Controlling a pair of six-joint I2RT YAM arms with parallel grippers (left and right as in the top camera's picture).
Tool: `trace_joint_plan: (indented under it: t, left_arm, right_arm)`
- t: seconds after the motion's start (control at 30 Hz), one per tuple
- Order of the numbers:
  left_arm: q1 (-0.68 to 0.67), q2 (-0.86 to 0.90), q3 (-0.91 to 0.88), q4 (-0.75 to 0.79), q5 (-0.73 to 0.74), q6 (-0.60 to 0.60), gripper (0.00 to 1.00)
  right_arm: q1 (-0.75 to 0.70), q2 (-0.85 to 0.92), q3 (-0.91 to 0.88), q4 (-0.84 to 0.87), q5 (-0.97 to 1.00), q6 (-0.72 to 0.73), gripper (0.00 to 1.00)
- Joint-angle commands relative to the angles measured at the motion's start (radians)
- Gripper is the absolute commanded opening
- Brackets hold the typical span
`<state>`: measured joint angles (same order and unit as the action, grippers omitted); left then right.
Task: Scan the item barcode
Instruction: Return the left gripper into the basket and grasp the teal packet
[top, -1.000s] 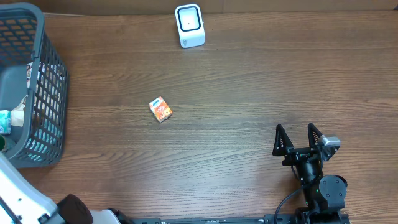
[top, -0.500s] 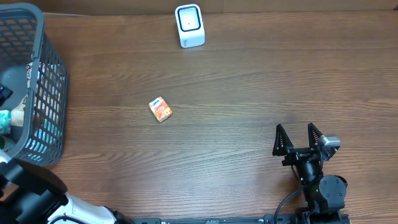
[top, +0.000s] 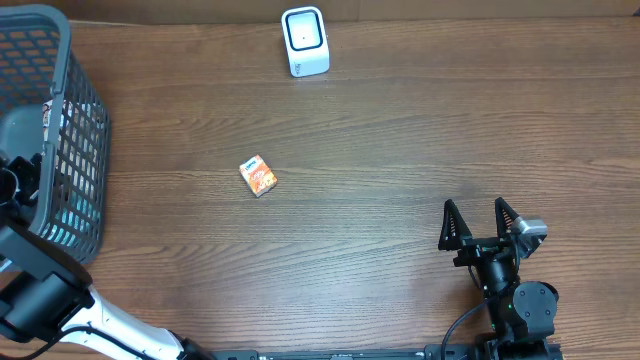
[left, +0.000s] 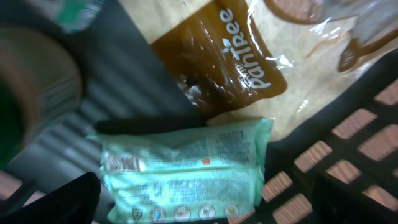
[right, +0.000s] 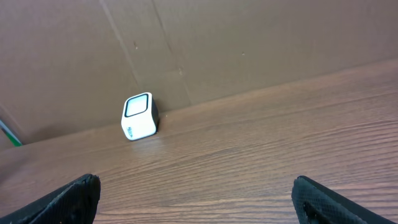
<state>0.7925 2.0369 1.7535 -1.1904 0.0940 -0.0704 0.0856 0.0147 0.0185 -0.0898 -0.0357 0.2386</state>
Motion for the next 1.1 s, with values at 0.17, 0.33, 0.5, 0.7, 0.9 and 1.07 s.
trace_joint_plan:
  t: [0.17,0.33,0.5,0.7,0.9,1.07]
  left_arm:
    - [-0.008,0.018,-0.112,0.082,0.005,0.097,0.93]
    - [-0.008,0.018,-0.193,0.171,-0.009,0.097,0.95]
    - [-0.008,0.018,-0.257,0.224,-0.026,0.098,0.89]
    - [-0.008,0.018,-0.273,0.234,-0.053,0.096,0.33]
    - [-0.008,0.018,-0.267,0.226,-0.052,0.089,0.04]
    - [-0.008,0.016,-0.222,0.188,-0.053,0.043,0.04]
  right_arm:
    - [0.004,-0.012,-0.011,0.006,0.012,-0.001,1.00]
    - [0.004,-0.012,-0.011,0.006,0.012,-0.001,1.00]
    - [0.004,-0.012,-0.011,0.006,0.012,-0.001,1.00]
    - [0.004,-0.012,-0.011,0.006,0.012,-0.001,1.00]
    - [0.004,-0.012,-0.011,0.006,0.012,-0.001,1.00]
    - [0.004,-0.012,-0.011,0.006,0.012,-0.001,1.00]
